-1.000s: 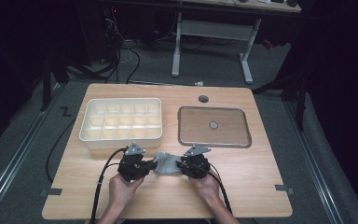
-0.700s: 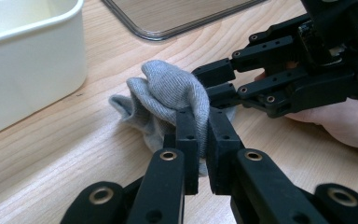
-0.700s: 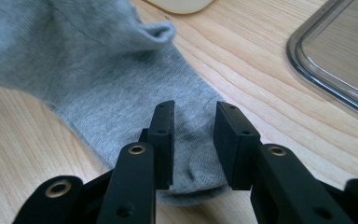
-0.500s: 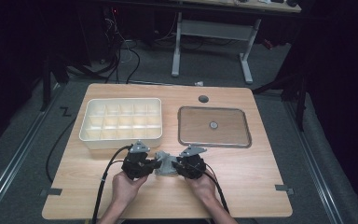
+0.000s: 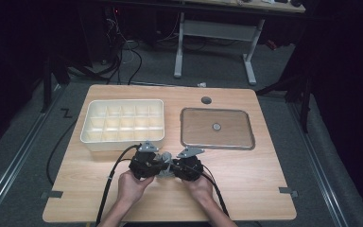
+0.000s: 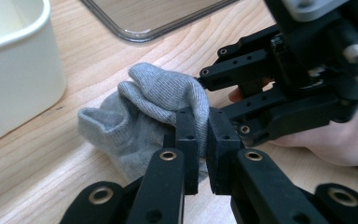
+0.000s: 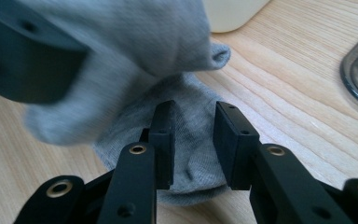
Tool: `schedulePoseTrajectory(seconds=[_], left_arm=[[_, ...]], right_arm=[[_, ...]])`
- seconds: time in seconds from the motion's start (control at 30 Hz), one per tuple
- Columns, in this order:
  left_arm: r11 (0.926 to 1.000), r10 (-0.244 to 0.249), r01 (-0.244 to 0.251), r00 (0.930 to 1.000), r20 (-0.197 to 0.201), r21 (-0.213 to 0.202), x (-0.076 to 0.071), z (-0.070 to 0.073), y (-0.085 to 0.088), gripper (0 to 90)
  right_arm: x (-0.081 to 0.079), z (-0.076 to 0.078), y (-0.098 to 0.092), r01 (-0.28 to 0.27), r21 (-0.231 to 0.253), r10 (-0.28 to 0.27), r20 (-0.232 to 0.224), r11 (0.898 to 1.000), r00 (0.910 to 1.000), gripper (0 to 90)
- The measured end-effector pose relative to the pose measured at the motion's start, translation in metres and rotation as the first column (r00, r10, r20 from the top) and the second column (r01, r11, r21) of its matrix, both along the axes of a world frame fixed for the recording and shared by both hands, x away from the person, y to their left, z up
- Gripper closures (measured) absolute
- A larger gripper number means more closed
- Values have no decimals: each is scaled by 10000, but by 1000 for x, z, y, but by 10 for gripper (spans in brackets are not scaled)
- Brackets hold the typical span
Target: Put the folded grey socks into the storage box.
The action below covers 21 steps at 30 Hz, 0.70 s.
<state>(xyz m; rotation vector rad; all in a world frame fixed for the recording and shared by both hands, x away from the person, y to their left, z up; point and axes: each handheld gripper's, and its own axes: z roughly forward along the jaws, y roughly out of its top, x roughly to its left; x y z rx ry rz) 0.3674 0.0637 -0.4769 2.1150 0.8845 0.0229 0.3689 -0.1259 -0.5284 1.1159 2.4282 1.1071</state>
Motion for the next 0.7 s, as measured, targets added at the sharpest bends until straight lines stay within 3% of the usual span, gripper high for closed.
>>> schedulePoseTrajectory(seconds=[0.1, 0.23, 0.37, 0.57, 0.7], left_arm=[[9998, -32, 33, 10000, -14, 194, 1, -4, -3, 849], [9997, -18, 20, 10000, -50, 236, 2, -5, -4, 849], [9993, 7, -3, 10000, -91, 378, 3, -6, -3, 849], [9993, -13, 18, 9999, -127, 374, 3, -8, -7, 849], [9992, -53, 58, 9999, -137, 392, 4, -9, -9, 848]], right_arm=[[-1, 2, -2, -56, 121, 56, 17, 9999, 10000, 693], [-8, 13, -7, 115, 131, -123, 648, 9998, 9978, 693], [-12, 20, -18, 353, 266, -371, 702, 9990, 9968, 686], [-11, 20, -37, 913, 284, -923, 362, 9954, 9951, 678], [-8, 12, -40, 984, 276, -985, 26, 9948, 9951, 680]])
